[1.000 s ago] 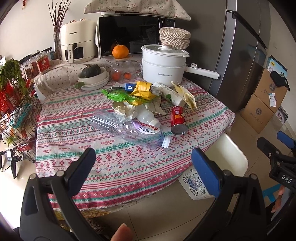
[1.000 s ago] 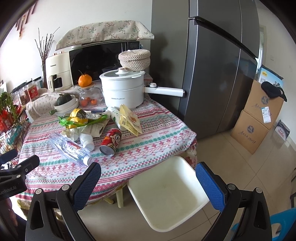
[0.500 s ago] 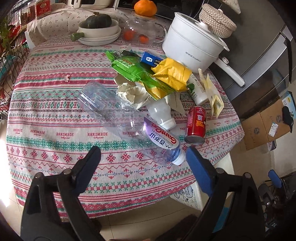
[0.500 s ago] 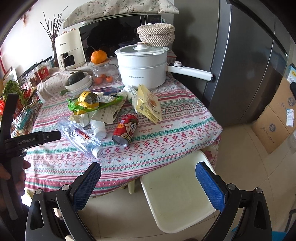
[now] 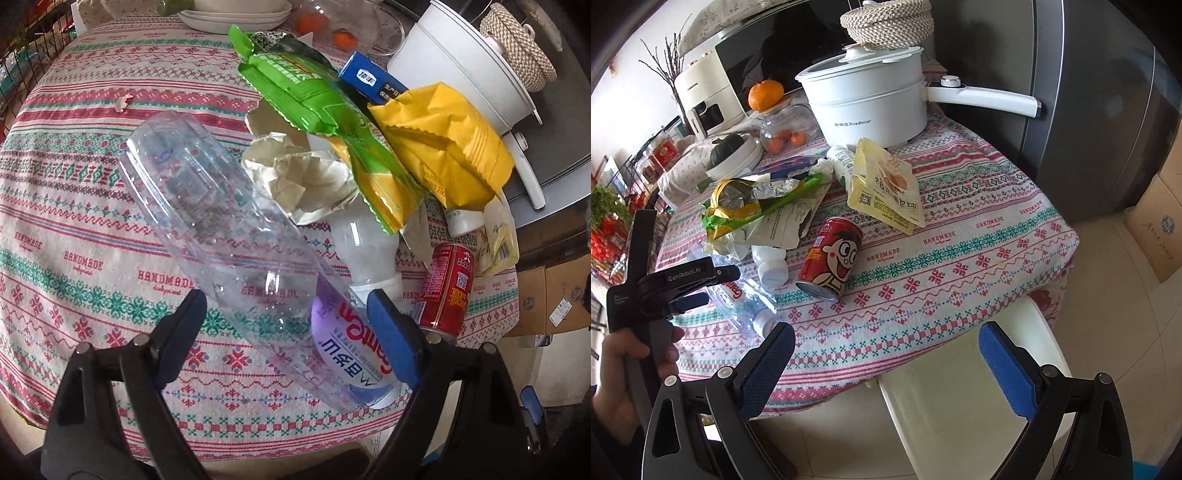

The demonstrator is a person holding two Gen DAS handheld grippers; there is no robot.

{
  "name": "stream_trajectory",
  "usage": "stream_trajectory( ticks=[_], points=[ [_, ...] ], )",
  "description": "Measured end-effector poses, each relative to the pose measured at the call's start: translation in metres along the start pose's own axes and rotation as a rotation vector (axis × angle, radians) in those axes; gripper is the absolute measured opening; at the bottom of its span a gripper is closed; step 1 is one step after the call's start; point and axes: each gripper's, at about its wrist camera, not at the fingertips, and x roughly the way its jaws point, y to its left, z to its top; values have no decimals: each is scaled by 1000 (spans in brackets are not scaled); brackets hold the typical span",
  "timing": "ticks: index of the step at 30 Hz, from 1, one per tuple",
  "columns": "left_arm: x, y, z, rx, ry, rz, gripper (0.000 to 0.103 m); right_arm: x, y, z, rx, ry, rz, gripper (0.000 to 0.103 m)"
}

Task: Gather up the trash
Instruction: 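Grasp the clear plastic water bottle with the left tool while the right tool grasps the red can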

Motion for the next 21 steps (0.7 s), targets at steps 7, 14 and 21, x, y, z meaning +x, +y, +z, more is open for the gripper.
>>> stream_trajectory(
  ticks=[7, 14, 21],
  points=[
    [-4, 0, 4, 60, 6, -13, 74, 42, 4, 19, 78, 56, 93, 95],
    [-13, 8, 10, 215, 2, 104, 68, 80, 20, 32, 129, 92, 150, 93],
    [-3, 20, 15, 189, 53, 85, 70, 119, 27, 35, 189, 150, 161, 86]
  ],
)
